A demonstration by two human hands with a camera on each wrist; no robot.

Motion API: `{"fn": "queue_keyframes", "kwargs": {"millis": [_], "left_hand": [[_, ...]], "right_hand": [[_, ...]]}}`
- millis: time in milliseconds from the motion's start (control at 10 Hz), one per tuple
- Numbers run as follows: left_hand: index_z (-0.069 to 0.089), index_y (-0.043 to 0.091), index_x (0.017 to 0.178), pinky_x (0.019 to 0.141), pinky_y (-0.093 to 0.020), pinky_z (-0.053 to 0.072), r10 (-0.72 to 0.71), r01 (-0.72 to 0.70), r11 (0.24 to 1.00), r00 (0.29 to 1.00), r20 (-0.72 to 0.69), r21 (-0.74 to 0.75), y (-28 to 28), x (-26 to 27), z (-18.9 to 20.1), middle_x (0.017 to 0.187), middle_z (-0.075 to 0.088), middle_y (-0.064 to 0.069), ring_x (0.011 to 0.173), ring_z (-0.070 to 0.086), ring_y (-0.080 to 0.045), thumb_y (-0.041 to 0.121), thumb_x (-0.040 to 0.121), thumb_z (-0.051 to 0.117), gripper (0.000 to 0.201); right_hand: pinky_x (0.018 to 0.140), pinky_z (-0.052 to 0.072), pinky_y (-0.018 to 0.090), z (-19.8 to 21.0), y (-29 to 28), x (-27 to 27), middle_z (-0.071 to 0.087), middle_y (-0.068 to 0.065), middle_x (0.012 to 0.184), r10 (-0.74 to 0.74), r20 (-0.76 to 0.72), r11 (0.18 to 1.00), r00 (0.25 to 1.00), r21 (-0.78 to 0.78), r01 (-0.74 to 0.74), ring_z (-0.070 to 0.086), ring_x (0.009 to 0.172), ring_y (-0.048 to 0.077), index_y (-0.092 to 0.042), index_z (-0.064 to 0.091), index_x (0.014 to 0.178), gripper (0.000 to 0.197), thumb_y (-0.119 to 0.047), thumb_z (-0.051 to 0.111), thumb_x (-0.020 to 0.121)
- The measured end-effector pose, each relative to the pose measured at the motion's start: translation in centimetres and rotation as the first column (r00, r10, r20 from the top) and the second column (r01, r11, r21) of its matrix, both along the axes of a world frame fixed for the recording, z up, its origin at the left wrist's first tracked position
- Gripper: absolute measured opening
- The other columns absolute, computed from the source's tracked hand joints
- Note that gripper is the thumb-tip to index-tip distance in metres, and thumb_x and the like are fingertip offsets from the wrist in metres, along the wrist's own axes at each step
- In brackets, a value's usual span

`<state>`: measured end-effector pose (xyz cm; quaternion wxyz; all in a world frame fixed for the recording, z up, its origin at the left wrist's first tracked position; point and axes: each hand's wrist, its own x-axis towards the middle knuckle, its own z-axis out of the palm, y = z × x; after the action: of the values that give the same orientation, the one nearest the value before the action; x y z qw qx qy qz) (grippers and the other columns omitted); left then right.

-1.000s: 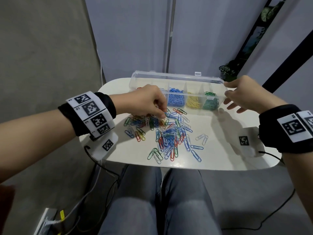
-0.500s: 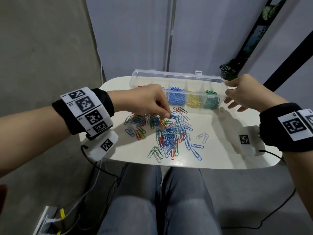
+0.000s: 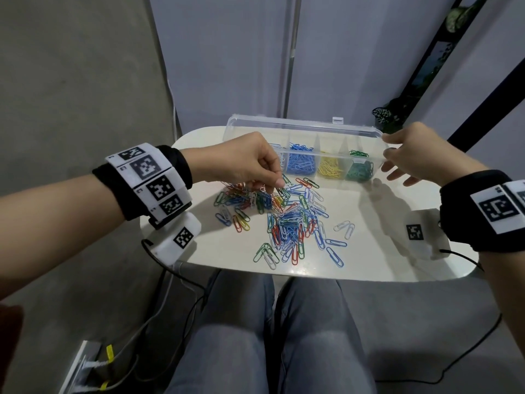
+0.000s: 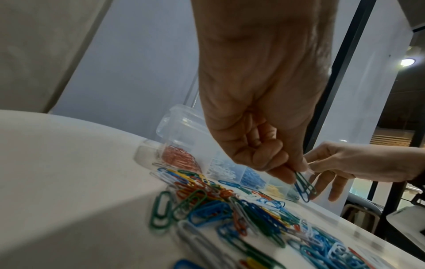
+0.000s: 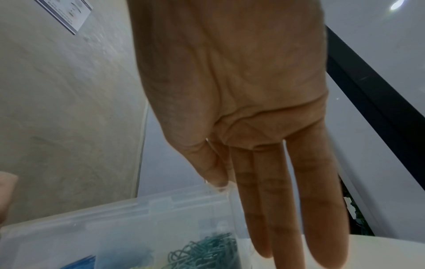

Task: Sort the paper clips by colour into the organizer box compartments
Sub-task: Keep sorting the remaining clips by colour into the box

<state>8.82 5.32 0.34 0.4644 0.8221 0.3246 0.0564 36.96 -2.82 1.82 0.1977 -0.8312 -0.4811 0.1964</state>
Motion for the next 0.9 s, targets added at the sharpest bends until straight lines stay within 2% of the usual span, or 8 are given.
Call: {"fn": "queue_keyframes", "kwargs": {"millis": [100,300,500,600,700,800,900], "left_hand": [[0.071,0.000,0.085,0.047,-0.017,0.044,0.024,-0.024,0.999,1.000,0.001,-0.047,0.0,-0.2,-0.2,0.066,0.071,-0.003,0.052,0.052,-0.011,0.005,0.087,0.068,0.006],[0.069,-0.003,0.086,0.047,-0.017,0.044,0.087,-0.083,0.993,0.996,0.033,-0.089,-0.1,-0.4,0.0,0.070,0.071,-0.009,0.050,0.054,-0.009,0.006,0.086,0.069,0.009],[0.066,-0.009,0.089,0.045,-0.016,0.042,0.123,-0.120,0.990,0.991,0.048,-0.078,-0.4,-0.1,0.3,0.058,0.066,0.002,0.046,0.052,-0.005,0.010,0.087,0.068,0.019],[0.064,-0.007,0.090,0.044,-0.016,0.042,0.126,-0.123,0.989,0.991,0.034,-0.080,-0.8,0.2,0.4,0.054,0.065,0.006,0.043,0.052,-0.003,0.010,0.090,0.065,0.016],[0.060,-0.002,0.087,0.046,-0.020,0.045,0.143,-0.135,0.981,0.988,0.050,-0.137,-1.0,0.4,0.3,0.068,0.073,-0.002,0.049,0.058,-0.007,0.010,0.093,0.061,0.013],[0.060,-0.003,0.089,0.046,-0.021,0.045,0.189,-0.167,0.967,0.976,0.106,-0.193,-1.2,0.6,0.1,0.078,0.074,-0.012,0.053,0.057,-0.011,0.010,0.093,0.061,0.014],[0.059,-0.003,0.087,0.044,-0.018,0.043,0.236,-0.192,0.953,0.956,0.177,-0.232,-1.5,1.0,0.3,0.080,0.072,-0.015,0.050,0.053,-0.009,0.010,0.094,0.059,0.014]], "right_hand": [[0.066,0.059,0.041,0.0,0.0,0.0,0.070,0.014,0.087,-0.004,0.004,1.000,1.000,0.000,0.004,0.071,0.073,0.027,-0.011,0.040,0.145,0.050,-0.008,0.040,0.096],[0.068,0.059,0.043,0.1,0.0,0.0,0.070,0.015,0.088,0.001,0.018,1.000,1.000,0.000,-0.001,0.071,0.074,0.028,-0.011,0.039,0.146,0.050,-0.007,0.041,0.095],[0.066,0.059,0.041,-0.1,0.1,0.3,0.070,0.014,0.087,0.002,0.022,1.000,1.000,0.002,-0.002,0.071,0.074,0.028,-0.011,0.040,0.145,0.050,-0.008,0.040,0.096],[0.064,0.059,0.040,-0.3,0.1,0.5,0.070,0.014,0.087,0.003,0.031,1.000,1.000,0.007,-0.003,0.071,0.073,0.027,-0.011,0.041,0.144,0.049,-0.009,0.041,0.095],[0.067,0.059,0.041,-0.4,0.2,0.6,0.070,0.013,0.088,0.003,0.032,1.000,0.999,-0.003,-0.003,0.071,0.074,0.027,-0.011,0.041,0.144,0.049,-0.009,0.042,0.095],[0.077,0.055,0.038,0.4,0.4,0.8,0.069,0.013,0.092,0.041,0.129,0.999,0.991,-0.027,-0.038,0.064,0.075,0.029,-0.012,0.057,0.129,0.038,-0.012,0.050,0.092],[0.087,0.048,0.034,1.6,0.3,0.3,0.067,0.012,0.093,0.054,0.354,0.990,0.934,0.102,-0.096,0.057,0.091,0.033,-0.013,0.069,0.096,0.014,-0.019,0.063,0.085]]}}
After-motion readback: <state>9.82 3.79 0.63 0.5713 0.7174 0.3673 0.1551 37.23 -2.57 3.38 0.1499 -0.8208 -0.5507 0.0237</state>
